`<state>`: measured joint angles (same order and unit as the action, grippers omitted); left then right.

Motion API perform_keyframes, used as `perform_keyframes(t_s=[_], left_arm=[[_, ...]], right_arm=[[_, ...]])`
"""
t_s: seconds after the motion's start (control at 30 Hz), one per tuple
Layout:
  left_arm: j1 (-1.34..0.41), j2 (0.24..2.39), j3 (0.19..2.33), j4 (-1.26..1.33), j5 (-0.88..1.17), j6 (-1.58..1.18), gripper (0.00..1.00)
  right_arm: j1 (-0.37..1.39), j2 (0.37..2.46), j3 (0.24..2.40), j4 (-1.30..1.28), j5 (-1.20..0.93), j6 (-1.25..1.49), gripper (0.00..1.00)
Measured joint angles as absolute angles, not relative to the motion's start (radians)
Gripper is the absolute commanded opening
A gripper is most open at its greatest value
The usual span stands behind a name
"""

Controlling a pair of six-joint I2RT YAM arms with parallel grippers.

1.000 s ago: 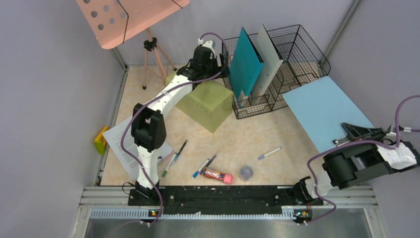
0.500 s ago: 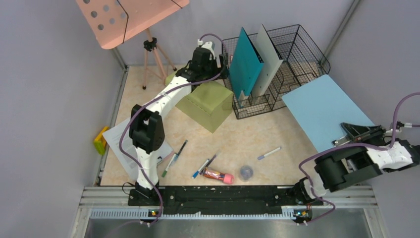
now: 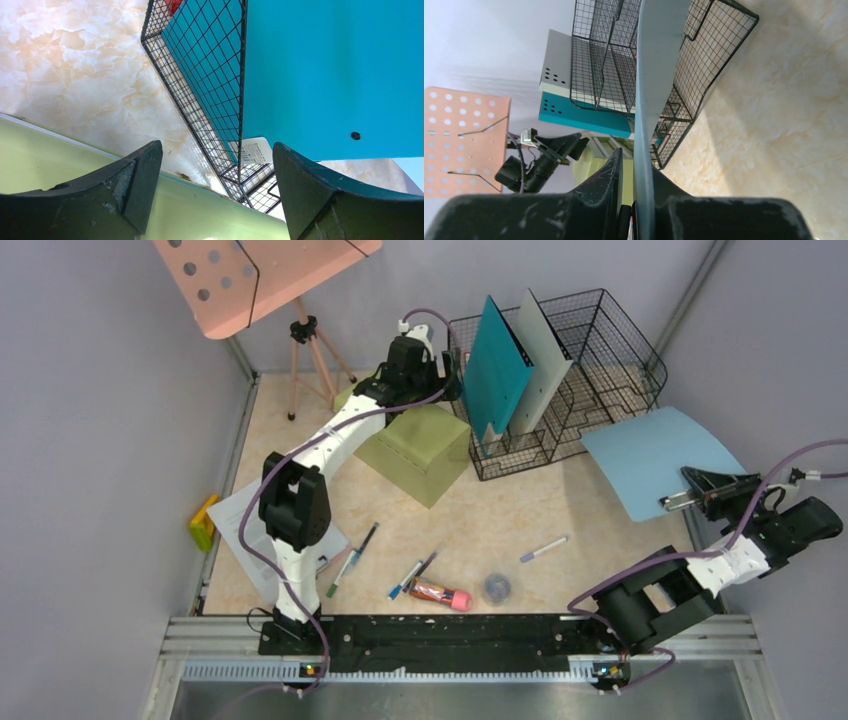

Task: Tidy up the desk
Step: Place the folder in the storage box.

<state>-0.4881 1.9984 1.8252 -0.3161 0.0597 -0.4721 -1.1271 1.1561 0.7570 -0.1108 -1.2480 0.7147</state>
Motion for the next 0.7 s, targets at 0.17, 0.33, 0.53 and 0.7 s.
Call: perform_keyframes(t_s=[0.17,0.33,0.53,0.7], left_arm=[[-0.488,1.998,1.825,-0.316,0.06,-0.473,0.86],[-0.488,1.998,1.825,-0.316,0.059,-0.472,0.86],[-0.488,1.998,1.825,-0.316,0.058,-0.472,0.86],[-0.488,1.998,1.825,-0.316,0.055,-0.472,0.86]], right_arm=[[-1.147,1.156,0.704,-0.007,-1.263,0.841,0.0],[-1.201,1.156,0.694,0.06,-1.326,0.93,0.0],[-1.25,1.151,0.702,0.007,-1.403,0.902,0.0],[-1.253,1.145,0.704,-0.083,-1.424,0.839,0.0]])
